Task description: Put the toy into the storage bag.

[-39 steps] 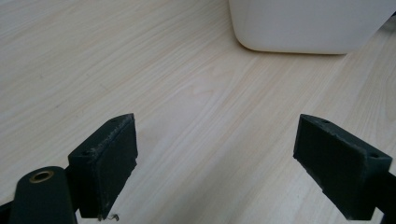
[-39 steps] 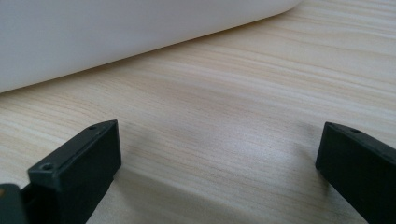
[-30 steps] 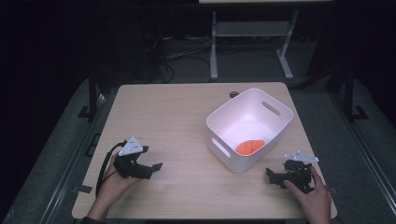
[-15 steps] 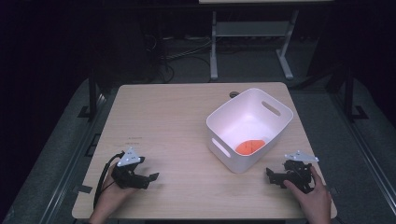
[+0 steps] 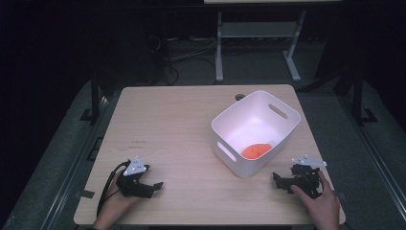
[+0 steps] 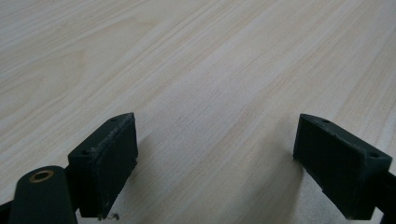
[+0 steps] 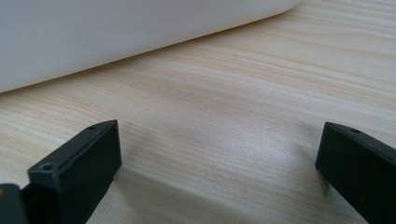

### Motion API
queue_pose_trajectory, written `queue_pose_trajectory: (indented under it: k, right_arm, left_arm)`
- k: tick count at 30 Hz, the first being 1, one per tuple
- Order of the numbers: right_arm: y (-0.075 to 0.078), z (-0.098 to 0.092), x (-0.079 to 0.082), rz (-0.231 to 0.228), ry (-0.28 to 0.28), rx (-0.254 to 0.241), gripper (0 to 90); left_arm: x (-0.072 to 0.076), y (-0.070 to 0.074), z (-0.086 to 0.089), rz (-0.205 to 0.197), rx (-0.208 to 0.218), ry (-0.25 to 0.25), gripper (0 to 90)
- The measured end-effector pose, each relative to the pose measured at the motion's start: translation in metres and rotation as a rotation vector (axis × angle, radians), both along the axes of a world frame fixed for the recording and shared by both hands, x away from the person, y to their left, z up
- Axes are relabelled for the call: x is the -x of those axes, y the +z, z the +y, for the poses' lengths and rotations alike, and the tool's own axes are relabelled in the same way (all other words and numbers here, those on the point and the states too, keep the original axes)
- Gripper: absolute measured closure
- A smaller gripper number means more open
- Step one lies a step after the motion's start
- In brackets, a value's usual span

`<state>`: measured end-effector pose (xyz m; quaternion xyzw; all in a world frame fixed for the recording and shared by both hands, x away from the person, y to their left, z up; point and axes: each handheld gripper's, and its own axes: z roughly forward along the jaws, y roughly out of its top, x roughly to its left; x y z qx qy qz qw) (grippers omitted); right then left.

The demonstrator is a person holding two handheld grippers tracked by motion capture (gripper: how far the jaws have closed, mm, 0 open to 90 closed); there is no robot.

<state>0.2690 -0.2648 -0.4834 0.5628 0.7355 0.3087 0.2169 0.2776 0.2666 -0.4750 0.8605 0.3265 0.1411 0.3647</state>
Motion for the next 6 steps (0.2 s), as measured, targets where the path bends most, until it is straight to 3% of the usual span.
queue_pose_trajectory:
  k: [6]
  right_arm:
    - [0.0,-0.0002,0.0004,0.0,0.002,0.0,0.0]
  left_arm:
    - [-0.0001,0.0,0.0,0.0,0.0,0.0,12.8]
